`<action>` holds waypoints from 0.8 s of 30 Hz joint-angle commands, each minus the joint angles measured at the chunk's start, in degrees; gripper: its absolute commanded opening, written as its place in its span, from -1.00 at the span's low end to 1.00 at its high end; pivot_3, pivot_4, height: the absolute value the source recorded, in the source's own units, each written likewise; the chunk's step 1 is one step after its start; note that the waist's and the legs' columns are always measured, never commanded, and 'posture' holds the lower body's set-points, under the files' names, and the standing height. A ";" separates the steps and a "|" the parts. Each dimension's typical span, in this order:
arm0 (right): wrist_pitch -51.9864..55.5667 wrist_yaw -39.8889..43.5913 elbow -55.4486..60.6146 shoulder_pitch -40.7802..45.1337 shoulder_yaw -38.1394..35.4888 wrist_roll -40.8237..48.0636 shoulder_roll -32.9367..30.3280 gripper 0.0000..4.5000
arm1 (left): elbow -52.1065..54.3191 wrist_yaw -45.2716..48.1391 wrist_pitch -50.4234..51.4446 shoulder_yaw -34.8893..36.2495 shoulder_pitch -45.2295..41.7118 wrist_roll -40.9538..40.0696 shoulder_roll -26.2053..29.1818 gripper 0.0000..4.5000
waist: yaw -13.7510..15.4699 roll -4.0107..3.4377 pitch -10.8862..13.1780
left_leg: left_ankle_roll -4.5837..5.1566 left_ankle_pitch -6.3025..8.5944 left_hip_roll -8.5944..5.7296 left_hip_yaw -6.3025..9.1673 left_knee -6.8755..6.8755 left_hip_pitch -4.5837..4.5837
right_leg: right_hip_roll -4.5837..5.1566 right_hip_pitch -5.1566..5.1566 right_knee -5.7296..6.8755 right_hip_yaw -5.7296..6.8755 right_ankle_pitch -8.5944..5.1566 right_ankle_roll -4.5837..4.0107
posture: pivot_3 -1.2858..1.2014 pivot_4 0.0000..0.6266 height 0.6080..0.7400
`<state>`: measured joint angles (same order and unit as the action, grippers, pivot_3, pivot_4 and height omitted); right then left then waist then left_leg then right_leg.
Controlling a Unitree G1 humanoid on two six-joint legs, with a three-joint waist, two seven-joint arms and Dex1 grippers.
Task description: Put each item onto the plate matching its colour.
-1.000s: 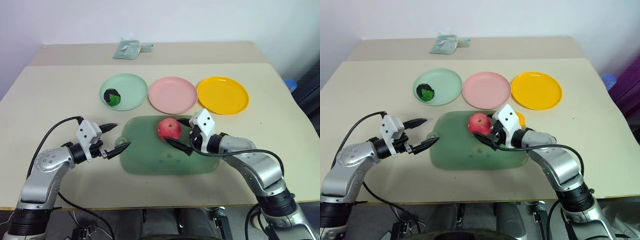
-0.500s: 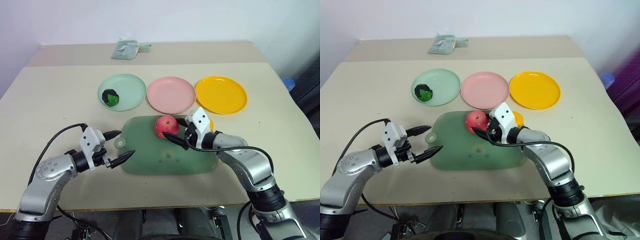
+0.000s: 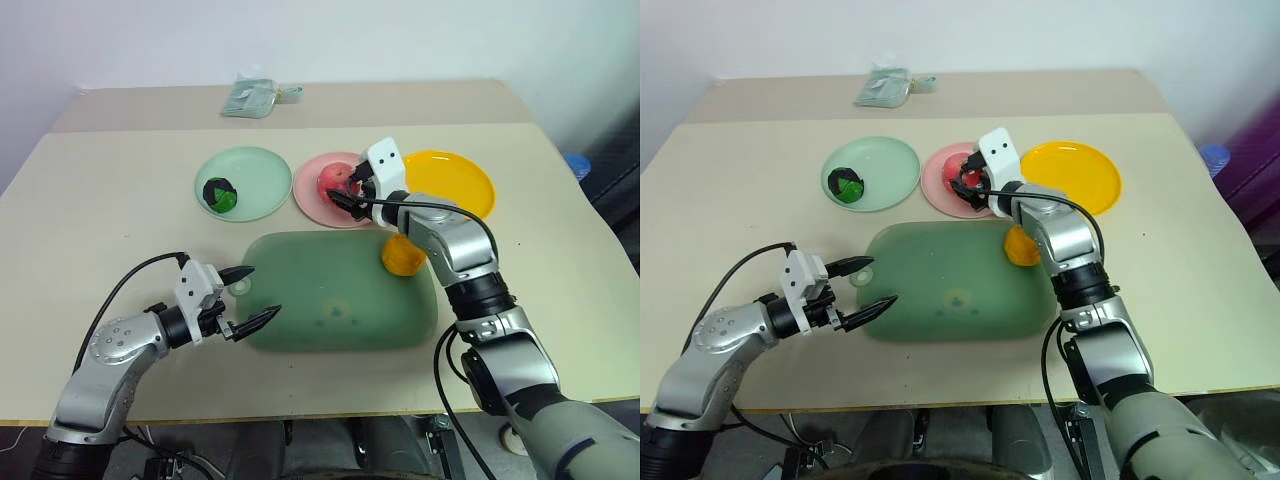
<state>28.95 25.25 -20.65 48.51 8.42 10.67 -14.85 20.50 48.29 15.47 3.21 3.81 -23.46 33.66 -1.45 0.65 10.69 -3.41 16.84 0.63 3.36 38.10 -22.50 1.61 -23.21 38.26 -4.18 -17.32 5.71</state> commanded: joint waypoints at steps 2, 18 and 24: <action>-6.79 4.13 4.37 0.77 -1.92 -1.21 -3.37 0.98 | 3.07 -0.93 -1.19 0.55 1.51 0.04 -0.26 1.00 | -0.14 0.00 0.00 | 0.00 0.00 0.02 0.01 -0.01 0.00 | 0.00 0.00 0.00 0.00 0.00 0.00 | 0.03 -0.52 1.00; 0.87 24.46 32.05 -32.56 -12.36 10.98 -27.06 0.98 | 2.62 0.60 0.37 -2.62 -3.25 -0.94 -0.39 1.00 | -0.83 -0.04 -0.01 | 0.04 0.02 0.05 0.03 0.02 0.23 | -0.13 0.32 -0.04 -0.02 0.02 -0.03 | 0.03 -0.52 1.00; 0.53 21.61 29.46 -31.63 -11.06 9.83 -23.77 0.62 | 2.36 0.31 0.19 -3.56 -3.89 -0.82 -0.48 1.00 | -0.97 -0.03 -0.01 | 0.04 0.02 0.04 0.05 0.02 0.22 | -0.11 0.33 -0.05 -0.02 0.01 -0.03 | 0.03 -0.52 1.00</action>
<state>30.06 47.63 8.58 15.86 -2.28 20.44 -39.00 22.11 48.49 16.02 -0.45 0.17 -24.22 33.25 -2.42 0.61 10.68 -3.37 16.87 0.68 3.40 38.13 -22.28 1.51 -22.89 38.21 -4.20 -17.31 5.68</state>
